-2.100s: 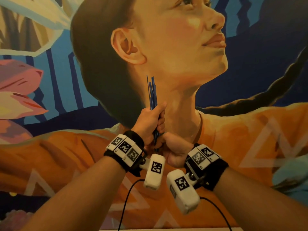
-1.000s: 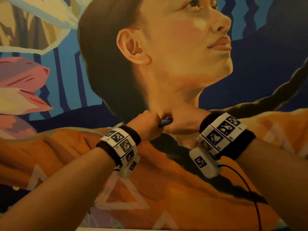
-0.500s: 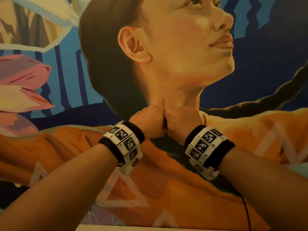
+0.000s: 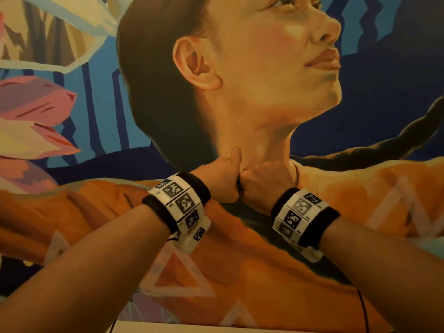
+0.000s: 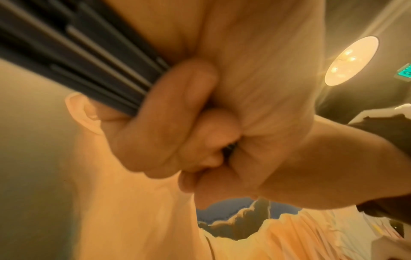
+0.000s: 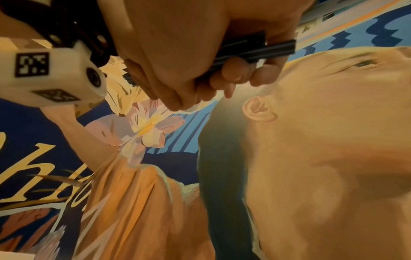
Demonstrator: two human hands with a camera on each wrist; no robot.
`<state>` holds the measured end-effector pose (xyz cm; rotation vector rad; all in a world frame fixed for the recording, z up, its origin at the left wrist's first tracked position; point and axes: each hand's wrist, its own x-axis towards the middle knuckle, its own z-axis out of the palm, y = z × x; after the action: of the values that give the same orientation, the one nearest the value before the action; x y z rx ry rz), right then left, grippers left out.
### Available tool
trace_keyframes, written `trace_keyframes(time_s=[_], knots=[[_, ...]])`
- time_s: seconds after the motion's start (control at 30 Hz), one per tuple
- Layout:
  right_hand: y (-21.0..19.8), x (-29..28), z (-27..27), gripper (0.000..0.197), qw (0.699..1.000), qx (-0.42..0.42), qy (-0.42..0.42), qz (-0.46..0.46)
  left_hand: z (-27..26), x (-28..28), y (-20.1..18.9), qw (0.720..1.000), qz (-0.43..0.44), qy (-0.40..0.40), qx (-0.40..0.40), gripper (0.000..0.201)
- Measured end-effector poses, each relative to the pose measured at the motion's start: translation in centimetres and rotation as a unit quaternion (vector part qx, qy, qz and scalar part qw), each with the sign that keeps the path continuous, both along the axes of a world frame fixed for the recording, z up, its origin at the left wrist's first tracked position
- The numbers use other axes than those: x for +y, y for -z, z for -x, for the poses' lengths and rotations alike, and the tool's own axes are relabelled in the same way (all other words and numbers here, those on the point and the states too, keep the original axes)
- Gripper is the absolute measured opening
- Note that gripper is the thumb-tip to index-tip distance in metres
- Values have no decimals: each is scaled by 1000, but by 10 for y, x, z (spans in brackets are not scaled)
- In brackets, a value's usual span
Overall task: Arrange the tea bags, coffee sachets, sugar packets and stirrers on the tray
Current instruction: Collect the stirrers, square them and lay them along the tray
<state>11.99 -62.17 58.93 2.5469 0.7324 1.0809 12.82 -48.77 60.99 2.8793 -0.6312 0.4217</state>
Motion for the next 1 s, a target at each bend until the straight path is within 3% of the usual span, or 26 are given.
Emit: trace_keyframes(time_s=[0.2, 0.5, 0.6, 0.7, 0.8, 0.9, 1.0], knots=[[6, 4, 2, 24, 996, 81, 23, -37, -8, 0, 8, 999, -33, 5, -21, 57], [4, 0, -8, 26, 990, 98, 21, -98, -1, -4, 4, 998, -36, -2, -56, 65], [3, -10, -16, 29, 986, 107, 56, -112, 1, 3, 4, 997, 14, 48, -64, 62], [1, -21, -20, 30, 976, 116, 86, -162, 4, 24, 0, 988, 112, 91, -46, 41], [-1, -23, -16, 25, 969, 118, 95, -195, 8, 36, 5, 948, 289, 127, -30, 22], [-2, -17, -11, 23, 973, 92, 101, -185, 14, 27, 16, 864, 481, 146, 31, 22], [-4, -14, -5, 20, 976, 79, 104, -173, 15, 18, 20, 828, 533, 160, 76, 21]])
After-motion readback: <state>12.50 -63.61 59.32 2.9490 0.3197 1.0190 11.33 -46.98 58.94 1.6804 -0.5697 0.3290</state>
